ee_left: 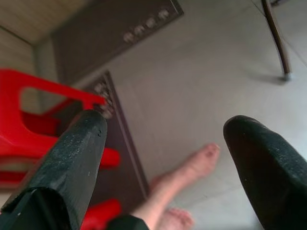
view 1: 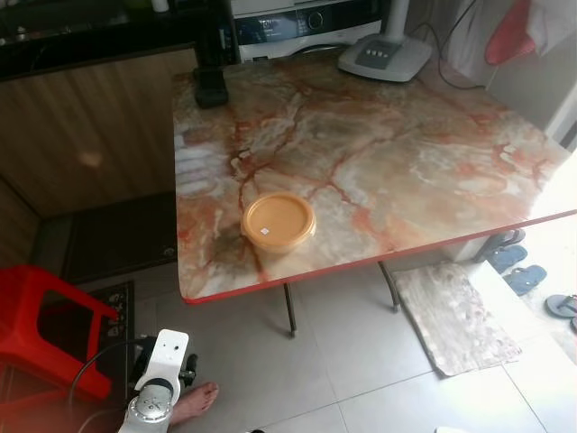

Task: Restocking fridge

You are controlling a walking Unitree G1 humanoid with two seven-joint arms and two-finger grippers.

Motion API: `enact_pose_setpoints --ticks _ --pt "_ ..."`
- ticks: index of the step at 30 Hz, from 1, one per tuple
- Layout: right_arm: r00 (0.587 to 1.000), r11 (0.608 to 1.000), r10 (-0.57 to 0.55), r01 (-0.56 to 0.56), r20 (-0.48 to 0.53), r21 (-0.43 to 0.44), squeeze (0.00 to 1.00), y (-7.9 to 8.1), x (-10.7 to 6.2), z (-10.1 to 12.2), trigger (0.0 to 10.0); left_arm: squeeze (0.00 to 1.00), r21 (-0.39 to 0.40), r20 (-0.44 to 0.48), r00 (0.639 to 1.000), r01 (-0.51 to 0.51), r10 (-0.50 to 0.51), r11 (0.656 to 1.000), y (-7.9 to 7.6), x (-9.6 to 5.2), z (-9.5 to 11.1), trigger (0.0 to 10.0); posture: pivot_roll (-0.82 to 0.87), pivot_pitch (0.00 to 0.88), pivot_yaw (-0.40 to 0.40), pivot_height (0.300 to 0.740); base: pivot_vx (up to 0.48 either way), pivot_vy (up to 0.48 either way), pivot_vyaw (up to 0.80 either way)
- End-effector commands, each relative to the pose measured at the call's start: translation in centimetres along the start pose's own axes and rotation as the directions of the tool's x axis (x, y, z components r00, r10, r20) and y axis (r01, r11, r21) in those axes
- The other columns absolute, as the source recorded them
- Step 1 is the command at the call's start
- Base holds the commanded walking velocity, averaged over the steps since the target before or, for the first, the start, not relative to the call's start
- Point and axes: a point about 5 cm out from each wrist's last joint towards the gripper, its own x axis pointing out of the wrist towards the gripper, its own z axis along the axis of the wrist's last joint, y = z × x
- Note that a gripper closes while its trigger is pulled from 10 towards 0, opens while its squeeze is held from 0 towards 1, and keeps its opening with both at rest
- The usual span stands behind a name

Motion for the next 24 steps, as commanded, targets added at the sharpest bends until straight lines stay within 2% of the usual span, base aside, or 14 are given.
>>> enact_pose_setpoints --ticks 1,6,13,15,16,21,22,23,24 --pt "1.0 1.0 0.003 -0.003 -0.026 0.001 0.0 0.1 -0.2 -0.9 10.0 0.0 0.062 0.032 0.998 -0.057 0.055 0.996 0.8 -0.4 -0.5 10.0 0.04 0.117 0.078 0.74 0.0 0.0 0.0" --pt "0.999 1.0 0.001 -0.002 -0.042 -0.018 0.0 -0.1 -0.4 -1.5 10.0 0.0 0.105 0.119 0.986 -0.126 0.114 0.986 1.0 -1.2 -0.7 10.0 0.04 0.123 0.072 0.74 0.0 0.0 0.0" --pt "0.998 0.999 -0.004 0.002 -0.057 -0.032 0.0 -0.1 -0.6 -2.2 10.0 0.0 0.075 0.17 0.977 -0.146 0.131 0.986 0.8 -2.5 -1.7 10.0 0.02 0.109 0.085 0.74 0.0 0.0 0.0" --pt "0.998 1.0 -0.007 0.005 -0.06 -0.028 0.0 -0.1 -0.7 -2.5 10.0 0.0 0.034 0.242 0.957 -0.174 0.161 0.984 1.2 -2.7 -0.9 10.0 0.03 0.098 0.091 0.74 0.0 0.0 0.0" --pt "0.998 1.0 -0.007 0.005 -0.06 -0.028 0.0 -0.1 -0.7 -2.5 10.0 0.0 0.034 0.242 0.957 -0.174 0.161 0.984 1.2 -2.7 -0.9 10.0 0.03 0.098 0.091 0.74 0.0 0.0 0.0" --pt "0.998 1.0 -0.007 0.006 -0.067 -0.02 0.0 0.2 -0.9 -3.1 10.0 0.0 -0.046 0.377 0.895 -0.239 0.238 0.97 3.1 -2.6 1.8 10.0 0.04 0.079 0.103 0.74 0.0 0.0 0.0" --pt "0.998 1.0 -0.007 0.006 -0.067 -0.02 0.0 0.2 -0.9 -3.1 10.0 0.0 -0.046 0.377 0.895 -0.239 0.238 0.97 3.1 -2.6 1.8 10.0 0.04 0.079 0.103 0.74 0.0 0.0 0.0" --pt "0.997 1.0 -0.006 0.005 -0.071 -0.018 0.0 0.2 -1.0 -3.3 10.0 0.0 -0.084 0.403 0.872 -0.268 0.279 0.96 3.9 -2.5 2.7 10.0 0.05 0.071 0.102 0.74 0.0 0.0 0.0" --pt "0.997 1.0 -0.006 0.005 -0.072 -0.018 0.0 0.2 -1.0 -3.4 10.0 0.0 -0.097 0.411 0.863 -0.279 0.293 0.955 4.2 -2.6 2.9 10.0 0.05 0.07 0.102 0.74 0.0 0.0 0.0"
